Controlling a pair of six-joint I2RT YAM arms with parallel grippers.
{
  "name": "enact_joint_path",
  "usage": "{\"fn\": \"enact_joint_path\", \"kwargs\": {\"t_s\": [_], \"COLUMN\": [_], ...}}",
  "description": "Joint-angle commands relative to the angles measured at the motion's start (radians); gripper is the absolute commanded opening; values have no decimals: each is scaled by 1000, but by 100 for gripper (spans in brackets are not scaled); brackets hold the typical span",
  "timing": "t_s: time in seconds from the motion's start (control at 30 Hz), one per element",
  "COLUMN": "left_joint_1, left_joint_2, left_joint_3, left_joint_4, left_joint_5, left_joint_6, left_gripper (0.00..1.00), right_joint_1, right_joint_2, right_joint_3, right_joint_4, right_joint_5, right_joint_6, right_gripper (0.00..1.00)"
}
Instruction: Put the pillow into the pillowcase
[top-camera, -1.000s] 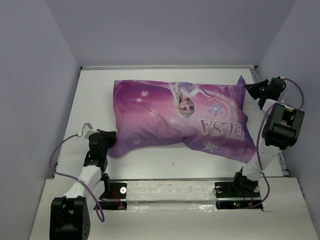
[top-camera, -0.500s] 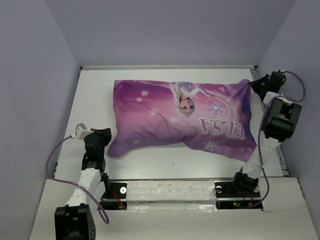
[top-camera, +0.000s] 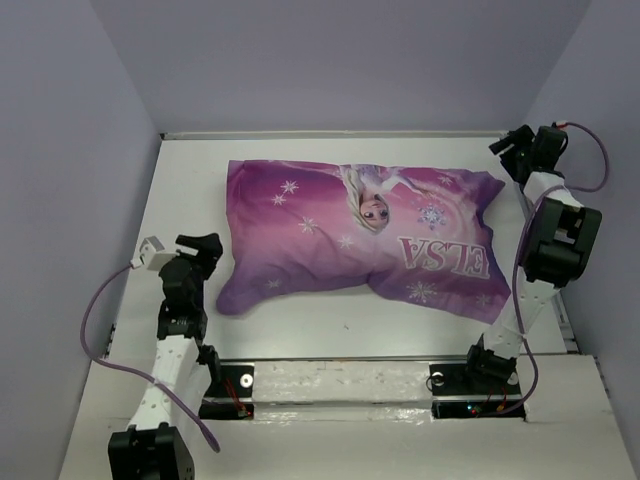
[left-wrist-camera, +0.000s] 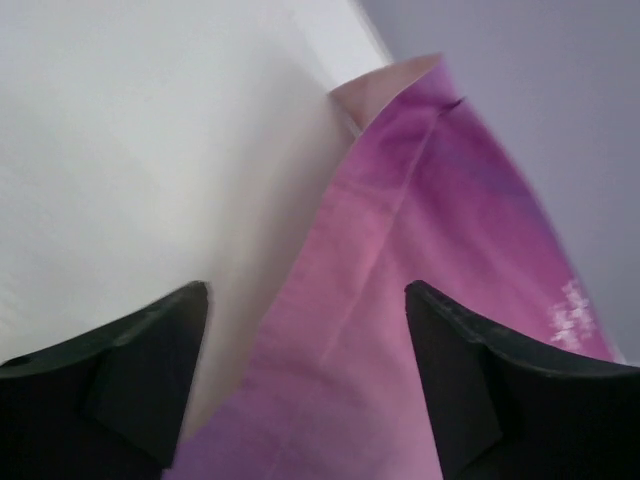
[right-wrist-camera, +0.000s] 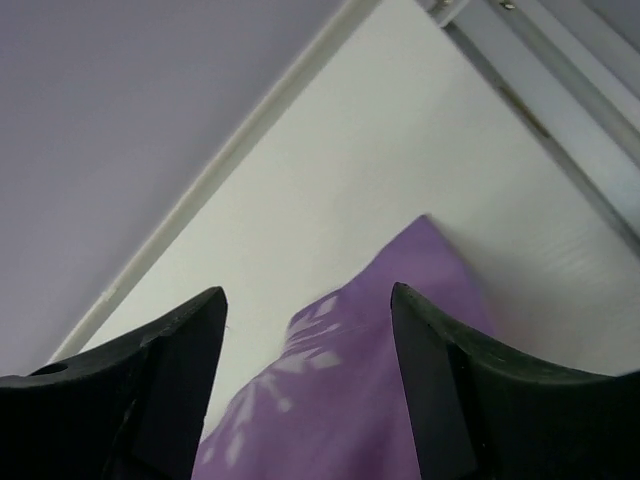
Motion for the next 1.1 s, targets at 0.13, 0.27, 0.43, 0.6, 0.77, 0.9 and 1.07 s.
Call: {"fn": "enact_joint_path", "kwargs": {"t_s": [0.13, 0.27, 0.43, 0.6, 0.77, 0.9, 1.07], "left_joint_1": [-49, -139, -252, -316, -318, -316, -316], "left_joint_2": [-64, 68, 197, 150, 10, -96, -238], "left_joint_3": [306, 375, 464, 556, 663, 743, 837], "left_joint_4": [61, 141, 192, 206, 148, 66, -47], "left_joint_5": [-47, 31, 153, 220, 352, 410, 394], "left_joint_6": [112, 157, 212, 281, 346, 383, 402], "left_gripper": [99, 99, 99, 99, 99, 99, 99], "right_joint_1": [173, 242, 273, 273, 273, 273, 273], "right_joint_2": [-447, -611, -844, -1183, -1451, -1614, -1751], "right_joint_3": [-197, -396, -536, -579, -509, -417, -323], "right_joint_4": [56, 107, 122, 37, -106, -180, -212], "right_joint_5": [54, 0, -105, -150, -136, -37, 127], "right_joint_6": [-67, -41, -6, -18, -70, -90, -104], "right_gripper": [69, 35, 0, 0, 23, 71, 100]}}
